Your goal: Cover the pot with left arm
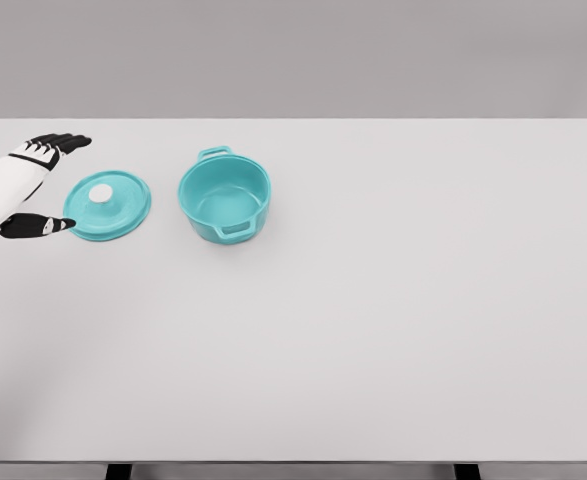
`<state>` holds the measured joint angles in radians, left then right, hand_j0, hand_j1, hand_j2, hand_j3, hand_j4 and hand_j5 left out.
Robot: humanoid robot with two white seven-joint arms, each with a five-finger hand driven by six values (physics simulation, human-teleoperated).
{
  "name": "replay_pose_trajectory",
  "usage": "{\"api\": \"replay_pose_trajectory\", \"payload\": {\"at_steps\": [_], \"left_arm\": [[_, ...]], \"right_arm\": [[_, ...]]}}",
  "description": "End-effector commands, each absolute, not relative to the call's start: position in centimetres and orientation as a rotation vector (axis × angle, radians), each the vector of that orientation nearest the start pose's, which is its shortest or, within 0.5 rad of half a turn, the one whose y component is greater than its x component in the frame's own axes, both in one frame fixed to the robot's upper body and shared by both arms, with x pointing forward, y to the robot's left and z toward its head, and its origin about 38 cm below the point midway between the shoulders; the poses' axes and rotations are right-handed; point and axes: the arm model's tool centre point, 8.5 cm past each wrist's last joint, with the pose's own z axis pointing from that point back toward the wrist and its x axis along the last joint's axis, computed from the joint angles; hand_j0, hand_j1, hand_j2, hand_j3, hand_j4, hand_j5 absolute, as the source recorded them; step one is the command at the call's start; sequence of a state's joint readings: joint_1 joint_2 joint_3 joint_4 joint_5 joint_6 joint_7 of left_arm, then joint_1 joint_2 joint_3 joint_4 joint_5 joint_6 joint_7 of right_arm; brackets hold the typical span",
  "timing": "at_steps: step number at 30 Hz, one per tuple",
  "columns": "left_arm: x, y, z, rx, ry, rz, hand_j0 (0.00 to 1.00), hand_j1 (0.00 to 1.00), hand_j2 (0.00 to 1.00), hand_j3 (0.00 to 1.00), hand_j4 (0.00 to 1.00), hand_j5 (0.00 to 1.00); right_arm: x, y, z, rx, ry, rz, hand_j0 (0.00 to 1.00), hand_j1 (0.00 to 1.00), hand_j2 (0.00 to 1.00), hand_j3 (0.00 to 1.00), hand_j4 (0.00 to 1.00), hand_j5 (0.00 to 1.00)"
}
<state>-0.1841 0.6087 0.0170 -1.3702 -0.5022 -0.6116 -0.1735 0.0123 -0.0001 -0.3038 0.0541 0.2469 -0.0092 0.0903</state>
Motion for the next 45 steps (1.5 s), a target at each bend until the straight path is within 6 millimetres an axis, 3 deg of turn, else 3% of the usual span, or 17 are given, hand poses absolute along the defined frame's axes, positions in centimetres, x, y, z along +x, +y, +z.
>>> {"api": "replay_pose_trajectory", "payload": {"at_steps": [1,8,12,13,15,24,26,30,36,45], "left_arm": [[39.6,40.0,16.9,0.689,-1.711,-1.308,1.00,1.00,1.00,1.00,1.00,1.00],[39.4,40.1,17.0,0.632,-1.758,-1.232,1.00,1.00,1.00,1.00,1.00,1.00],[40.3,39.6,17.4,0.619,-1.779,-1.223,0.98,0.98,0.98,0.98,0.98,0.98],[40.2,39.6,17.7,0.584,-1.813,-1.172,0.83,0.83,0.83,0.83,0.83,0.83],[40.4,39.7,18.1,0.565,-1.840,-1.129,0.70,0.70,0.70,0.70,0.70,0.70],[41.1,36.9,16.3,0.441,-1.832,-1.170,0.70,0.70,0.70,0.70,0.70,0.70],[42.0,36.4,16.4,0.413,-1.805,-1.216,0.70,0.70,0.70,0.70,0.70,0.70],[42.5,37.4,14.8,0.374,-1.764,-1.154,0.71,0.71,0.71,0.71,0.71,0.71],[43.7,37.3,12.1,0.284,-1.702,-1.076,0.72,0.72,0.72,0.72,0.72,0.72],[44.6,37.2,10.3,0.258,-1.663,-1.015,0.72,0.72,0.72,0.72,0.72,0.72]], "right_arm": [[-2.4,-25.8,-26.1,0.017,0.049,-0.062,1.00,1.00,1.00,1.00,1.00,1.00],[-2.3,-25.8,-26.1,0.017,0.048,-0.061,1.00,1.00,1.00,1.00,1.00,1.00],[-2.3,-25.8,-26.1,0.017,0.048,-0.061,1.00,1.00,1.00,1.00,1.00,1.00],[-2.5,-25.8,-26.1,0.018,0.051,-0.062,1.00,1.00,1.00,1.00,1.00,1.00],[-2.4,-25.8,-26.1,0.017,0.049,-0.062,1.00,1.00,1.00,1.00,1.00,1.00],[-2.4,-25.8,-26.1,0.017,0.049,-0.062,1.00,1.00,1.00,1.00,1.00,1.00],[-2.4,-25.8,-26.1,0.017,0.049,-0.062,1.00,1.00,1.00,1.00,1.00,1.00],[-2.4,-25.8,-26.1,0.017,0.049,-0.062,1.00,1.00,1.00,1.00,1.00,1.00],[-2.5,-25.8,-26.1,0.018,0.051,-0.062,1.00,1.00,1.00,1.00,1.00,1.00],[-2.4,-25.8,-26.1,0.017,0.049,-0.062,1.00,1.00,1.00,1.00,1.00,1.00]]}}
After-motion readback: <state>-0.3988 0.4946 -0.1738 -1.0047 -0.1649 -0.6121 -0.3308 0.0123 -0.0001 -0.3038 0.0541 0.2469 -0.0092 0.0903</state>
